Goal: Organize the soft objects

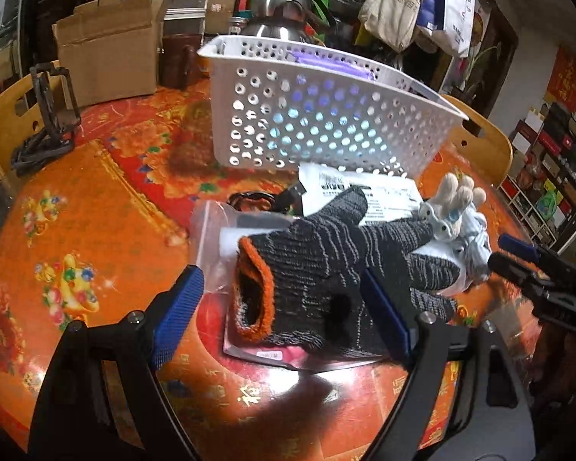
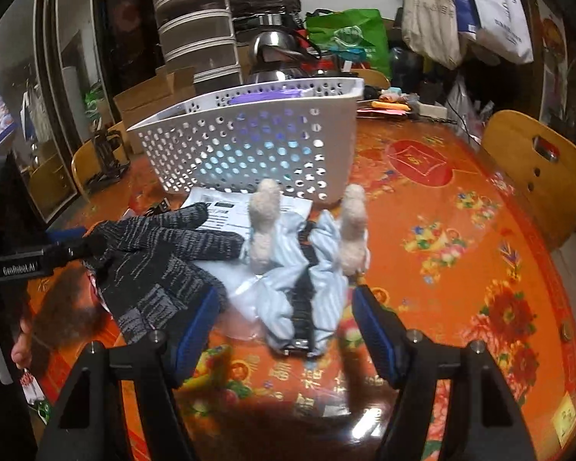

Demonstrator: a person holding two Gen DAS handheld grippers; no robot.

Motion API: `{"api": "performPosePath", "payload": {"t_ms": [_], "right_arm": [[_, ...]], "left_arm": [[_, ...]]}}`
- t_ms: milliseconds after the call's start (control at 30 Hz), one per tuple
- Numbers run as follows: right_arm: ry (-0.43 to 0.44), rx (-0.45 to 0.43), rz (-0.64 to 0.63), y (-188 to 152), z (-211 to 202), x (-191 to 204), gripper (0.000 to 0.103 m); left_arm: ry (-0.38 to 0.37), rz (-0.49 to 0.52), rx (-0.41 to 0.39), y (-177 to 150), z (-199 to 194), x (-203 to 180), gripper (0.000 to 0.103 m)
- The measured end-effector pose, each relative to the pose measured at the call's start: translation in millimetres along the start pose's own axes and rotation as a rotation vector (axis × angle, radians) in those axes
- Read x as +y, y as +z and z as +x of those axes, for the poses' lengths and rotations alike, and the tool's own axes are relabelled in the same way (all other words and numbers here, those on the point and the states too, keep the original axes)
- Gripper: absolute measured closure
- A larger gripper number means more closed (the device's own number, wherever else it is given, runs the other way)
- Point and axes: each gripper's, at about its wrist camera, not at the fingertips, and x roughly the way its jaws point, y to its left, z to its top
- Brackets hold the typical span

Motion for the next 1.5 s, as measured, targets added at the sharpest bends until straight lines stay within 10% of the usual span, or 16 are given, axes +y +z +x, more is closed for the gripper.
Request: {"api": "performPosePath", "payload": {"t_ms": [267,933,1500], "right_arm": [[0.015,0.032,0.024,2,13,-10,0.032],[-0.006,0.111,0.028,10,39,-13,0.032],[-0.010,0.098,0.024,9,37,-14,0.052]], "left_arm": [[0.011,0.000,0.016,2,12,-2,0.022],[0.023,0.043,0.007,-1,22,-7,0.060],[-0.015,0.038,-0.018,-3,14,-5,0.079]]}}
